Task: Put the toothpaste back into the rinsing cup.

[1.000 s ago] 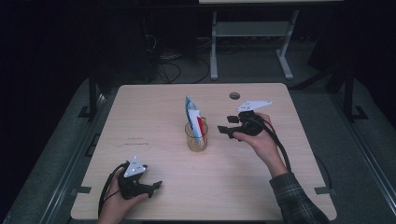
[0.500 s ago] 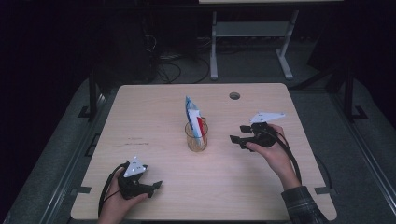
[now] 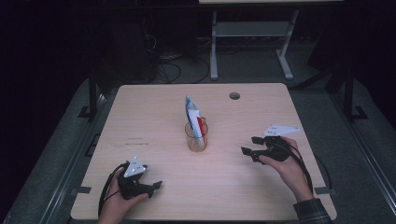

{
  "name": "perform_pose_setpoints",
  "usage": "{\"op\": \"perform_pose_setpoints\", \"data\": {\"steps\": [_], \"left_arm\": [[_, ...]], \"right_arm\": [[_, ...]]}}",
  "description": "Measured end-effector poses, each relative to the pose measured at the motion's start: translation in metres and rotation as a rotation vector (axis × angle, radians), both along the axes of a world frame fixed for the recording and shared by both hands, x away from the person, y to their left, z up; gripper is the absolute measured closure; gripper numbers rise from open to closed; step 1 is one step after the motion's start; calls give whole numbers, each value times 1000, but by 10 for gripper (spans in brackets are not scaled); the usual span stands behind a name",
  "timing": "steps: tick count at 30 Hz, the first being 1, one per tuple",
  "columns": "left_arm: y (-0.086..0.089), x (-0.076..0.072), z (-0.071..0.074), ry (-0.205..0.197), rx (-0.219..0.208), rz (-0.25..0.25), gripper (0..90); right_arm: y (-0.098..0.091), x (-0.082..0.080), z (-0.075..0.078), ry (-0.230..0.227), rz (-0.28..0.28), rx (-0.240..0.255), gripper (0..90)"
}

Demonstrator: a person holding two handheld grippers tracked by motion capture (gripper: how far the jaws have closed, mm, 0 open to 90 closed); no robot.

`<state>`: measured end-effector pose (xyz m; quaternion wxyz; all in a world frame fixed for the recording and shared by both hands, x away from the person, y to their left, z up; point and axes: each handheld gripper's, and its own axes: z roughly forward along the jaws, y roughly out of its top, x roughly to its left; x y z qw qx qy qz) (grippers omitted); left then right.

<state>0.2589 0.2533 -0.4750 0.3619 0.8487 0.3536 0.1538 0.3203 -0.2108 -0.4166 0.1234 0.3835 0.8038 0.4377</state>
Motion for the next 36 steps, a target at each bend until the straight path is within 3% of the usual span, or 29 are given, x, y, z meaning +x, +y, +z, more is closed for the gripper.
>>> {"op": "perform_pose_setpoints", "data": {"steps": [14, 36], "left_arm": [[0, 0, 0, -2, -1, 0, 134], [0, 0, 0, -2, 3, -2, 134]], "right_arm": [[-26, -31, -21, 42, -42, -32, 329], [-55, -66, -58, 76, -130, -172, 215]]}}
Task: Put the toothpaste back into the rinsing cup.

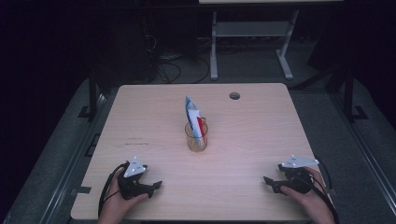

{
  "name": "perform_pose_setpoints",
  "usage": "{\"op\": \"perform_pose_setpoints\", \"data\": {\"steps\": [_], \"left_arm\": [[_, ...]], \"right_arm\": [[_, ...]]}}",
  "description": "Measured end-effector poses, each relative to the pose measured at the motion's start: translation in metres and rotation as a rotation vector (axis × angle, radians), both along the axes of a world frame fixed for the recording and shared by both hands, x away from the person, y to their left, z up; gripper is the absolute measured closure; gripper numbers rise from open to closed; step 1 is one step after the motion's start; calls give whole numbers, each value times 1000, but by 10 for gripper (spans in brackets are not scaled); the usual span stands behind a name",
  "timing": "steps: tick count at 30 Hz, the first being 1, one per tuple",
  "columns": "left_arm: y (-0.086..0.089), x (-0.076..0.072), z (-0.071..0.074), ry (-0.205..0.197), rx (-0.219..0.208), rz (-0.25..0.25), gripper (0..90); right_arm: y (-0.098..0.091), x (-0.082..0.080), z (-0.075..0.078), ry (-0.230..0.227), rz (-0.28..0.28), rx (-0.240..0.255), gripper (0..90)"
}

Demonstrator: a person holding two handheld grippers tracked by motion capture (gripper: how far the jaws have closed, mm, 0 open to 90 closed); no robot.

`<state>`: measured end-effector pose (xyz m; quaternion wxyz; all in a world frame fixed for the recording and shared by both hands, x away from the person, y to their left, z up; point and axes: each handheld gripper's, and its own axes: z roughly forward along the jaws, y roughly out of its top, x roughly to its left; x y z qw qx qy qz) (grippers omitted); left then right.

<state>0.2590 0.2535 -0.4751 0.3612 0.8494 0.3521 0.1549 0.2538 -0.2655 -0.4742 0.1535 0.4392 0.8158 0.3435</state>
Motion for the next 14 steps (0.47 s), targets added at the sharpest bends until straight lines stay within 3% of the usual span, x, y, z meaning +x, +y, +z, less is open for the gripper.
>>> {"op": "perform_pose_setpoints", "data": {"steps": [5, 8, 14], "left_arm": [[0, 0, 0, 0, 0, 0, 134], [0, 0, 0, 0, -1, 2, 134], [0, 0, 0, 0, -1, 2, 134]], "right_arm": [[-2, -5, -4, -26, -4, -12, 196], [-3, -8, -7, -54, -11, 8, 184], [-3, -9, -7, -51, -12, 6, 167]]}}
